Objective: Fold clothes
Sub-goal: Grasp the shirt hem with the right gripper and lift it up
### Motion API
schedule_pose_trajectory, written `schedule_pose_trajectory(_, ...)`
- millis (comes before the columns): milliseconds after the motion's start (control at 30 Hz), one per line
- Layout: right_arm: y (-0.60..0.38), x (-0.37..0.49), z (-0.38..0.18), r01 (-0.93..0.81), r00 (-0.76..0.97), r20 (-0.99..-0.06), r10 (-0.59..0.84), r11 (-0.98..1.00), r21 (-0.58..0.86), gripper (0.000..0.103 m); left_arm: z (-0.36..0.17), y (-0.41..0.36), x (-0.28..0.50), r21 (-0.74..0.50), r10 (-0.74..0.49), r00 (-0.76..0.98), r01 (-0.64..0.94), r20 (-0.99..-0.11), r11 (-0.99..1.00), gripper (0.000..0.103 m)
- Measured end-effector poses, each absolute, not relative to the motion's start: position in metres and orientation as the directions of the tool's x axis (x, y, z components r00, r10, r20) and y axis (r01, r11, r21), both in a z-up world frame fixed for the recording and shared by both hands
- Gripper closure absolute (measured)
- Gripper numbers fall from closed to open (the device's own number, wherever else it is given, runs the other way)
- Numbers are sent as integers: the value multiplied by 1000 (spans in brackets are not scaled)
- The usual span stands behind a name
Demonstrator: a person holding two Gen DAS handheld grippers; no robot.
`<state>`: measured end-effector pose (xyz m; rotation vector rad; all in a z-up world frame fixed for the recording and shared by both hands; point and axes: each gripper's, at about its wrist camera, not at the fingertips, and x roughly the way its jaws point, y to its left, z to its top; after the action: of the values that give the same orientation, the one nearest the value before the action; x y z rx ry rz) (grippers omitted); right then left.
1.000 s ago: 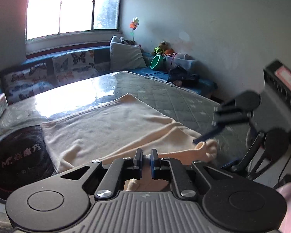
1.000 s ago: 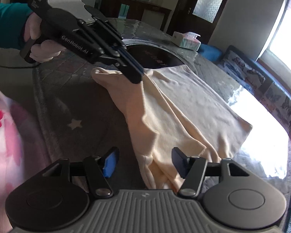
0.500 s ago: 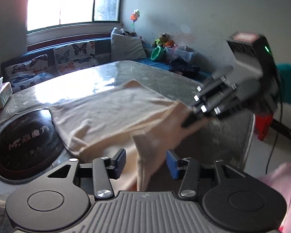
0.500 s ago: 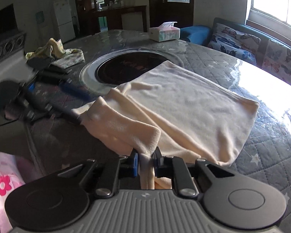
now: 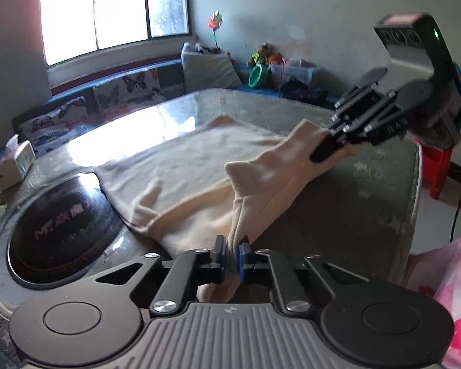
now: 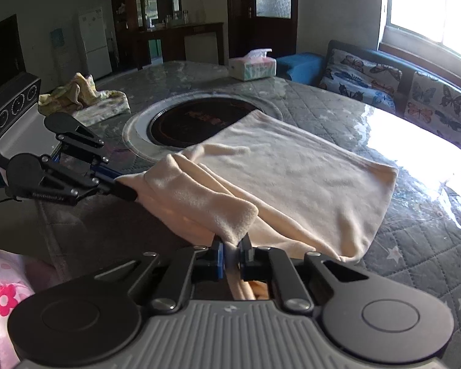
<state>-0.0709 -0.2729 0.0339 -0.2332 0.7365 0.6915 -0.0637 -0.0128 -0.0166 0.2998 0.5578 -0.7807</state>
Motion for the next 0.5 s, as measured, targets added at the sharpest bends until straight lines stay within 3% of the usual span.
schedule_pose_trajectory(500,-295,-166,102,-694,560,-613,557,719,19,95,52,9,-147,-28,-694,566,766,-446,643,95)
